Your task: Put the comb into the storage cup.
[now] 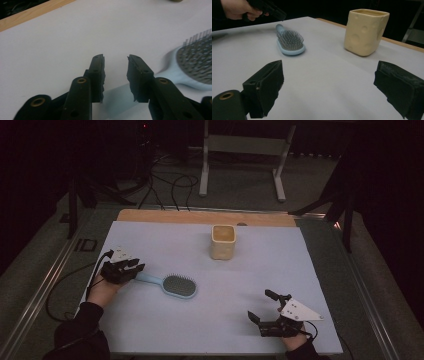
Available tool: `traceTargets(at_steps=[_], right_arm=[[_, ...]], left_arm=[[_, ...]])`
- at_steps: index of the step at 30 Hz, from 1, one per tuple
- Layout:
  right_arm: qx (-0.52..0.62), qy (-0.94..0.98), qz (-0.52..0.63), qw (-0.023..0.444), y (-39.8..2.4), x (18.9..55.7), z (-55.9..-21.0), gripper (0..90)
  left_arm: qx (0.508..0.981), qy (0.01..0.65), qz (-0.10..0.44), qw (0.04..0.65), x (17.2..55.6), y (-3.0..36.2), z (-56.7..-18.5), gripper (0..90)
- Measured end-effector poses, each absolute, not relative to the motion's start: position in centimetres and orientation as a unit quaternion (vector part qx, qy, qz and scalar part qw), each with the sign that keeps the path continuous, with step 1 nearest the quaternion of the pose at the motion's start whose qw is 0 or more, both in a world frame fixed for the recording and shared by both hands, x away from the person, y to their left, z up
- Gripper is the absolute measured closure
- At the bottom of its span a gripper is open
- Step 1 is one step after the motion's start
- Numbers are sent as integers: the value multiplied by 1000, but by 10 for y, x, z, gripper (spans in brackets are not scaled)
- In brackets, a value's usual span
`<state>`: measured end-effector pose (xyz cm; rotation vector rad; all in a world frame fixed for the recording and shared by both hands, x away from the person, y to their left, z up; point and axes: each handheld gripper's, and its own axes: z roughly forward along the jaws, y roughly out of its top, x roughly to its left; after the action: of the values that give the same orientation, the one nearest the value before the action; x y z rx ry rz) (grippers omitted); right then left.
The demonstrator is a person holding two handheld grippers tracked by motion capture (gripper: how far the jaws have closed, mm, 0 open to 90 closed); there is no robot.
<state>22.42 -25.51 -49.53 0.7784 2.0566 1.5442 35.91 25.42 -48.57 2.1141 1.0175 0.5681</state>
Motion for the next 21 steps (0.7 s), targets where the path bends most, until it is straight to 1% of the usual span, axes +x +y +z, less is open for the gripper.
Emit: traceTargets(at_steps=[1,2,9,17,21], right_arm=[[282,746,560,225,-255,224,-495,86],[282,746,560,225,-255,224,-495,86],[283,744,562,226,-257,224,-495,86],[284,744,562,224,-257,224,-495,86],[284,745,561,224,-256,224,-495,86]], left_arm=[[818,394,220,356,359,254,-486,704],[819,394,219,355,360,254,-486,704],[824,397,213,343,368,256,-488,891],[832,395,203,332,372,257,-492,900],[841,393,200,315,376,256,-496,900]])
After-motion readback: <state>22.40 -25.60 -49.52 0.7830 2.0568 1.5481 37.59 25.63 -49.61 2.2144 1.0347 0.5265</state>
